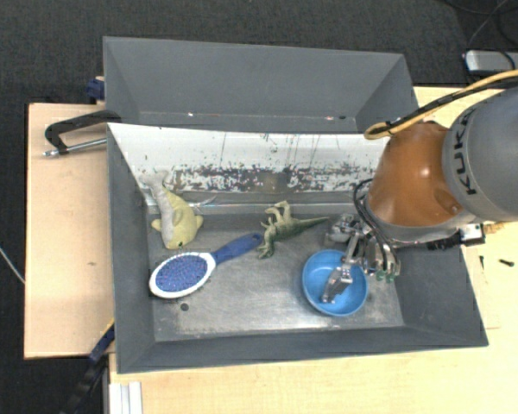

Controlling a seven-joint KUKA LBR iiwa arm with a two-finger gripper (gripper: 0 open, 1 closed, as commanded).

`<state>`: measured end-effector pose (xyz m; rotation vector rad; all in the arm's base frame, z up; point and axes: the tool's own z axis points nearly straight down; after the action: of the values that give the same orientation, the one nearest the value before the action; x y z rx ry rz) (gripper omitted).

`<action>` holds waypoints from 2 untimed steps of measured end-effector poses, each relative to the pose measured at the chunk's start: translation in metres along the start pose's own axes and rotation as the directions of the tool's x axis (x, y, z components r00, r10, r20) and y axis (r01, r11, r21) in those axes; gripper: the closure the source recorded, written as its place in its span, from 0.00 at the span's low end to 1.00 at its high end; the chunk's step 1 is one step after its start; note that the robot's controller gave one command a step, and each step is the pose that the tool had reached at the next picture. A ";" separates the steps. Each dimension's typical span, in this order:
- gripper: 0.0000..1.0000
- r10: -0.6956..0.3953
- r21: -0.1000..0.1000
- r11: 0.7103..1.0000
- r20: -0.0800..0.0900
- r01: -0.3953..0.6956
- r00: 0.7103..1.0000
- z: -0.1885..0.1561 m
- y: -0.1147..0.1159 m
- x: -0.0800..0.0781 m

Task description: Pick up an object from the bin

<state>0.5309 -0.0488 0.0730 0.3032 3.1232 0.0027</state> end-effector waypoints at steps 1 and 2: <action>1.00 0.002 0.001 1.000 0.007 -0.002 1.000 -0.003 -0.001 -0.003; 1.00 0.002 0.000 1.000 0.002 -0.002 1.000 -0.013 0.000 -0.004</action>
Offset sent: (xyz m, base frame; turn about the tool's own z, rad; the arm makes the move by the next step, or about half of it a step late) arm 0.0000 0.0000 0.0000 0.0000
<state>0.5349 -0.0498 0.0857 0.3058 3.1214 0.0021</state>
